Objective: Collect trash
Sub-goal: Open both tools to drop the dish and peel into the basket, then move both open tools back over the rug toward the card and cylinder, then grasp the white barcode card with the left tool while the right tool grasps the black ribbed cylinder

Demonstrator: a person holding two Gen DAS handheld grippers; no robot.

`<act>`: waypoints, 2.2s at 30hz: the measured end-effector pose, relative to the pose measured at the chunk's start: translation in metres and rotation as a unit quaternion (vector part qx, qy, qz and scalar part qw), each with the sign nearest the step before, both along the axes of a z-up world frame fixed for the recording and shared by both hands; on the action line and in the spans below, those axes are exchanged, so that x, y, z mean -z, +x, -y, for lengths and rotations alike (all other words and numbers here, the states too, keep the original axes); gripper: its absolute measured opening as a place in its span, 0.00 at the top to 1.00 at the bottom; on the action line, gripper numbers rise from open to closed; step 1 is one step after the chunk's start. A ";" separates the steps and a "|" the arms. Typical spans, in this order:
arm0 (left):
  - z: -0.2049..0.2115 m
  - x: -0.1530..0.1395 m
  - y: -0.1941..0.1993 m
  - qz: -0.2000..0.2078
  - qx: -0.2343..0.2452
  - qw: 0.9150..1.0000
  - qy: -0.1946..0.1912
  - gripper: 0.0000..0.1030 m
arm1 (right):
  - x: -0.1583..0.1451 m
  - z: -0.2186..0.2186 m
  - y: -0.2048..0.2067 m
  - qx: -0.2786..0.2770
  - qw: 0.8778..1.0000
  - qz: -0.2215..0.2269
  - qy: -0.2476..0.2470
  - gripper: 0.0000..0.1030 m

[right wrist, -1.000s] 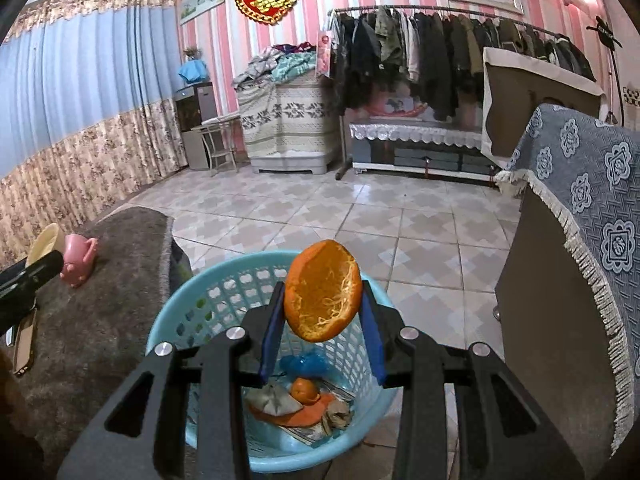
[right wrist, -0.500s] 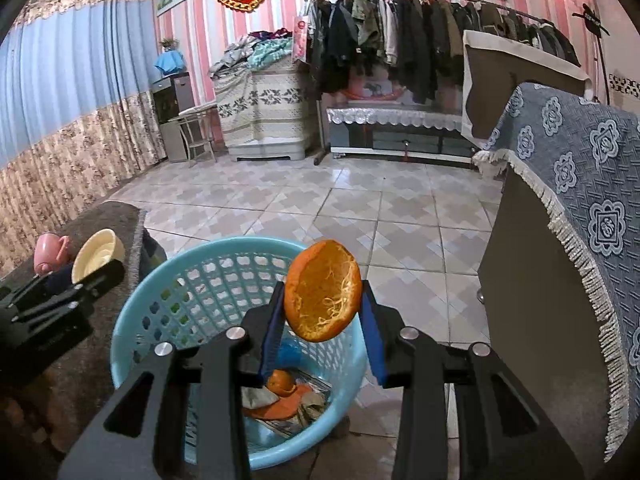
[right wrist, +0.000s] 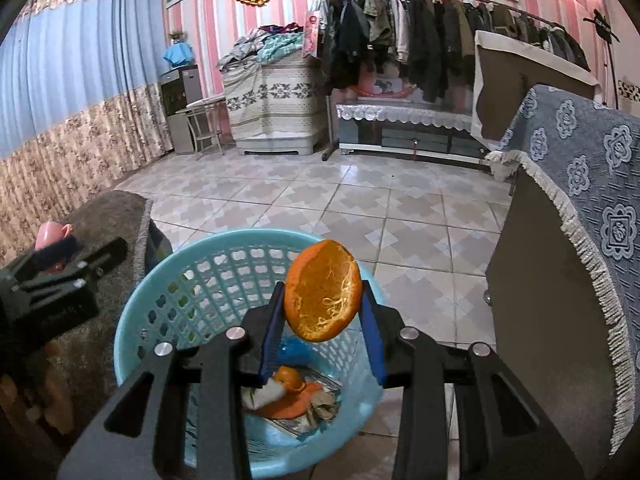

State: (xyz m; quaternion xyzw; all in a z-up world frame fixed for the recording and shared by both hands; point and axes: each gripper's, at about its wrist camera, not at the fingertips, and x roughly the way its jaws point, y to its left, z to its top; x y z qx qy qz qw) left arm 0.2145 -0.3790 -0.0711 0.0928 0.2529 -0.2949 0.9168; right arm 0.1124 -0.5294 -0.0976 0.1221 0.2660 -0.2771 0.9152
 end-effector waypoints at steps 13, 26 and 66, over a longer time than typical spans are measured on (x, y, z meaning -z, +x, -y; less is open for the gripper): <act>-0.068 -0.011 0.007 0.003 -0.062 0.998 -0.015 0.05 | 0.007 -0.022 0.021 -0.009 1.000 0.012 0.006 0.18; -0.155 -0.036 -0.015 0.026 -0.127 0.991 -0.030 0.05 | -0.011 -0.068 0.036 -0.037 0.999 0.018 -0.022 0.06; -0.403 0.051 0.103 -0.153 -0.263 0.953 -0.005 0.49 | 0.009 -0.233 0.110 -0.189 0.981 -0.037 0.001 0.06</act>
